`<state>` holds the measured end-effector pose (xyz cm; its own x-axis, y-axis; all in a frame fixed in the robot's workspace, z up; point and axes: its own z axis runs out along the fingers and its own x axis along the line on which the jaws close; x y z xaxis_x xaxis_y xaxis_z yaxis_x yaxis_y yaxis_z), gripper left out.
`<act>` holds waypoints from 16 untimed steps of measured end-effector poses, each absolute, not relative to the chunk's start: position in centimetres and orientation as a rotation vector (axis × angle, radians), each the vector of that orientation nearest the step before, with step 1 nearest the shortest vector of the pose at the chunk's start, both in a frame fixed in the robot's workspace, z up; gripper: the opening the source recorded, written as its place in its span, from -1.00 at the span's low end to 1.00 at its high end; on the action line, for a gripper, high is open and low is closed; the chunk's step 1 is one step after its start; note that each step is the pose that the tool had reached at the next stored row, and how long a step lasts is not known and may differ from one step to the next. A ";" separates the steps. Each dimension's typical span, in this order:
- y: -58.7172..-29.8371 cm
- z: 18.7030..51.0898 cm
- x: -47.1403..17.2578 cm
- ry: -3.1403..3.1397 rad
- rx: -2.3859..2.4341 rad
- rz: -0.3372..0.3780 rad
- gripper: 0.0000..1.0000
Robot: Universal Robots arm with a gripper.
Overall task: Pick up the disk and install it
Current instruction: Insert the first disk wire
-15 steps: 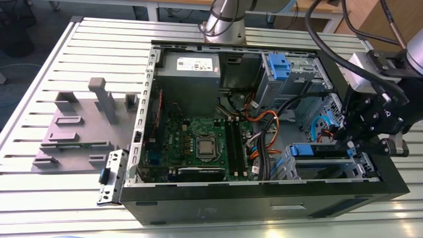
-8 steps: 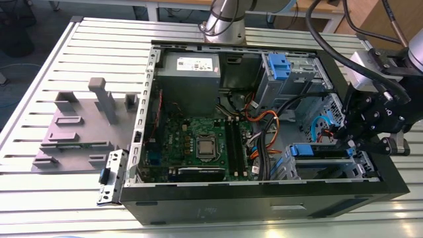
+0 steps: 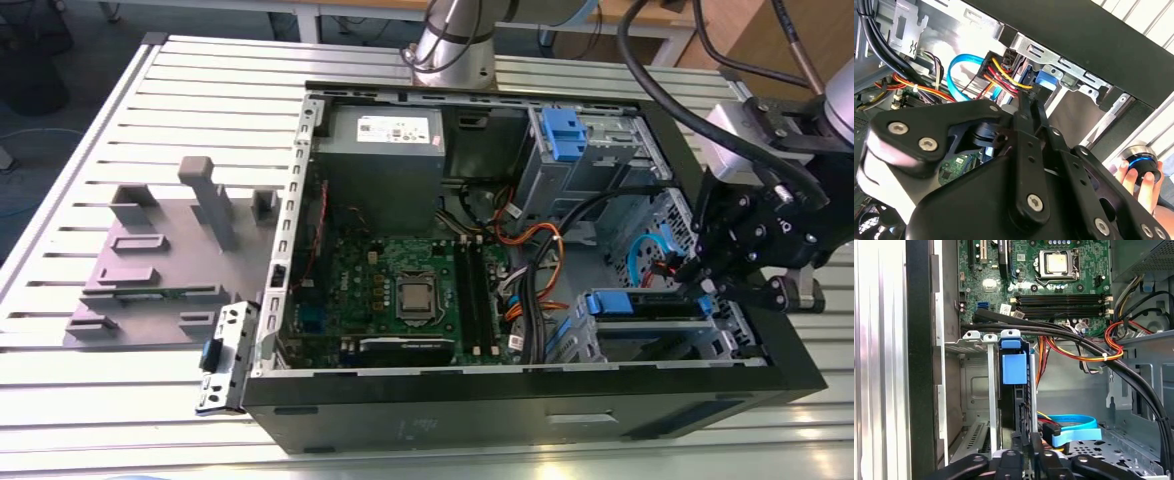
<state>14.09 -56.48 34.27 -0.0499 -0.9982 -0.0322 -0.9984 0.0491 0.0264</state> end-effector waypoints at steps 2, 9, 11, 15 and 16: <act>-56.5 34.3 14.1 2.271 -2.162 0.065 -0.63; -56.5 34.3 14.0 2.271 -2.161 0.067 -0.67; -56.5 34.3 13.7 2.271 -2.161 0.066 -0.67; -56.6 34.2 13.2 2.269 -2.163 0.066 -0.67; -56.6 34.2 13.2 2.256 -2.176 0.066 -0.67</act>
<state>13.18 -56.61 34.21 -0.0368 -0.9988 -0.0337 -0.9990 0.0359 0.0258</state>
